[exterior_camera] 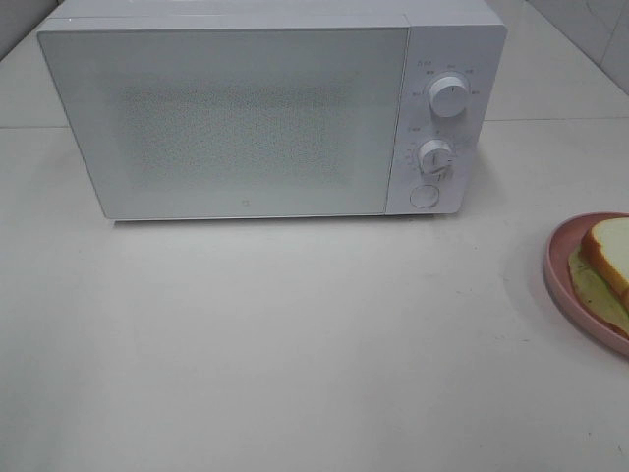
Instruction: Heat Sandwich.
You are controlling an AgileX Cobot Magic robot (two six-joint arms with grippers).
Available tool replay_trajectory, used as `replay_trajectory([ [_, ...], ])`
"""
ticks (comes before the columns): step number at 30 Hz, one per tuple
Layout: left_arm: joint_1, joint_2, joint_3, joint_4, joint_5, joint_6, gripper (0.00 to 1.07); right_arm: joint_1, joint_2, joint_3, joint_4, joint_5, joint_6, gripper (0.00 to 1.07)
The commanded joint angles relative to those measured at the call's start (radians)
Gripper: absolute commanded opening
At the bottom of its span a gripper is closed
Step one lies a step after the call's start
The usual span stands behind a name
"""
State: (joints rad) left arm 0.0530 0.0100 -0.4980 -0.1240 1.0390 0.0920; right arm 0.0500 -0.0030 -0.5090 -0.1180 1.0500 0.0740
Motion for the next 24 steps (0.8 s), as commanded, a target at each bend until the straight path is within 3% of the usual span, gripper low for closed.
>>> replay_trajectory([
  [1,-0.003,-0.049,0.002,-0.006,-0.003,0.003,1.01,-0.004,-0.026,0.006,0.0,-0.01,-0.01,0.76],
  [24,-0.003,-0.043,0.002,-0.01,-0.003,0.003,1.01,-0.004,-0.026,0.006,0.0,-0.01,-0.01,0.76],
])
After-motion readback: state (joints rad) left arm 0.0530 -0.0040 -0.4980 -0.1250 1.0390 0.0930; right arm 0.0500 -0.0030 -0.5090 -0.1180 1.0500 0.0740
